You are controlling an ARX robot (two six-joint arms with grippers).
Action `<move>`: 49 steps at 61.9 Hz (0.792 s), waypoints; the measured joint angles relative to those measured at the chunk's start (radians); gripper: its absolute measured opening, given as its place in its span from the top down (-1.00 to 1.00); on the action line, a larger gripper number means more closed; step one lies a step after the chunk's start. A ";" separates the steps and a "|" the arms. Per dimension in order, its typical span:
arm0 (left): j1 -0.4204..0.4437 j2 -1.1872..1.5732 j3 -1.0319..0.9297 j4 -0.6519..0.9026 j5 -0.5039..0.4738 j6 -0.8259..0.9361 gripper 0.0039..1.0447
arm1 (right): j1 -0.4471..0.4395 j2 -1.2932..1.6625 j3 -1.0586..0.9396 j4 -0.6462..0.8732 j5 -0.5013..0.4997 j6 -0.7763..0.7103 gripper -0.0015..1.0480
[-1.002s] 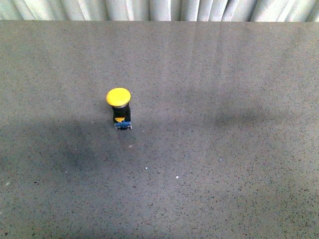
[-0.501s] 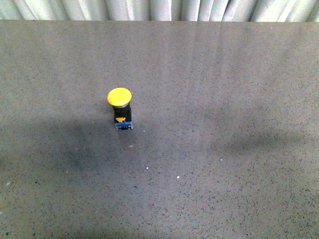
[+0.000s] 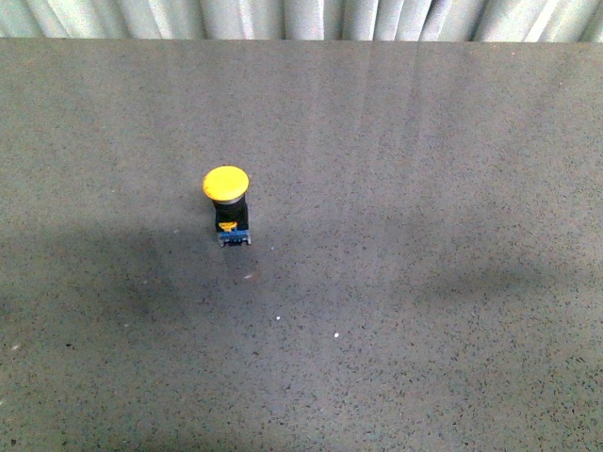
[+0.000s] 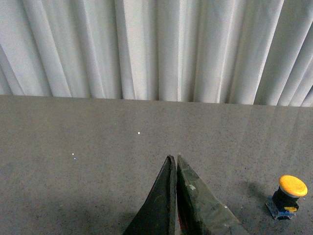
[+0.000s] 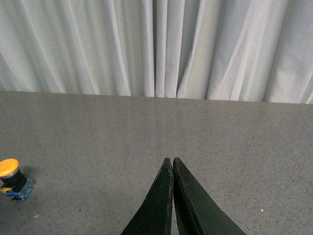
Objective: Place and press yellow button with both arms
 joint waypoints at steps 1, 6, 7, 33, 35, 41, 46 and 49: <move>0.000 0.000 0.000 0.000 0.000 0.000 0.98 | 0.000 -0.010 0.000 -0.009 0.000 0.000 0.97; 0.000 0.000 0.000 0.000 0.000 0.000 0.98 | 0.000 -0.047 0.000 -0.044 0.000 0.000 0.97; 0.000 0.000 0.000 0.000 0.000 0.000 0.98 | 0.000 -0.051 0.000 -0.048 0.000 0.000 0.97; 0.000 0.000 0.000 0.000 0.000 0.000 0.98 | 0.000 -0.224 0.000 -0.220 0.000 0.000 0.97; 0.000 0.000 0.000 0.000 0.000 0.000 0.98 | 0.000 -0.235 0.000 -0.232 0.000 0.000 0.97; 0.000 0.000 0.000 0.000 0.000 0.000 0.98 | 0.000 -0.354 0.000 -0.383 0.001 0.000 0.97; 0.000 0.000 0.000 0.000 0.000 0.000 0.98 | 0.000 -0.402 0.000 -0.404 0.000 0.000 0.97; 0.000 0.000 0.000 0.000 0.000 0.000 0.98 | 0.000 -0.403 0.000 -0.406 0.000 0.000 0.97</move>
